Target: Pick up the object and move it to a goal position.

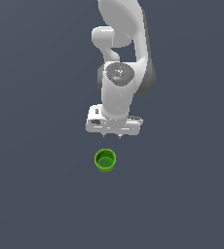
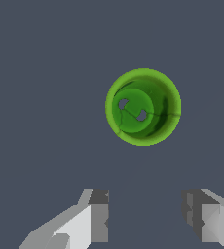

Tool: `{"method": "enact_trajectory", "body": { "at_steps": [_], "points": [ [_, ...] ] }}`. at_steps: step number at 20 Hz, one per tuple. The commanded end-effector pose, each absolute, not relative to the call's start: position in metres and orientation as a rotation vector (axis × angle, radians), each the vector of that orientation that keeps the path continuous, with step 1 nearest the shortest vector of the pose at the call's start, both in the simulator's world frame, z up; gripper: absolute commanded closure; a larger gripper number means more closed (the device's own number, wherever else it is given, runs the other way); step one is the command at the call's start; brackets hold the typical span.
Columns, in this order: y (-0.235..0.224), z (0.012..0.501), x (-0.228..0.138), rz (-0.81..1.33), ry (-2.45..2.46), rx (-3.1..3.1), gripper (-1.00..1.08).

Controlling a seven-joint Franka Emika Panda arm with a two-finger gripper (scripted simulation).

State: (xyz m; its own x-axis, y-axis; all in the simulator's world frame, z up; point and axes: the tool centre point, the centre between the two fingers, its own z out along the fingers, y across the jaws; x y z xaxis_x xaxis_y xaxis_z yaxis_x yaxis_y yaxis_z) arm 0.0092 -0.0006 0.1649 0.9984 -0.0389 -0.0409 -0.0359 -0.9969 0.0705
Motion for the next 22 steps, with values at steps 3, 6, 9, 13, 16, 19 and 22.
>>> {"method": "enact_trajectory", "body": {
  "at_steps": [3,6,9,13,16,19,22],
  "points": [
    [0.004,0.157,0.017,-0.112,-0.125,3.035,-0.2],
    [0.007,0.151,0.024,-0.15,-0.181,3.004,-0.2],
    [0.01,0.143,0.031,-0.192,-0.241,2.969,-0.2],
    [0.013,0.133,0.041,-0.247,-0.319,2.92,-0.2],
    [0.014,0.125,0.047,-0.284,-0.371,2.885,-0.2],
    [0.015,0.118,0.053,-0.318,-0.418,2.852,-0.2],
    [0.016,0.111,0.058,-0.349,-0.462,2.82,-0.2]
  ]
}}
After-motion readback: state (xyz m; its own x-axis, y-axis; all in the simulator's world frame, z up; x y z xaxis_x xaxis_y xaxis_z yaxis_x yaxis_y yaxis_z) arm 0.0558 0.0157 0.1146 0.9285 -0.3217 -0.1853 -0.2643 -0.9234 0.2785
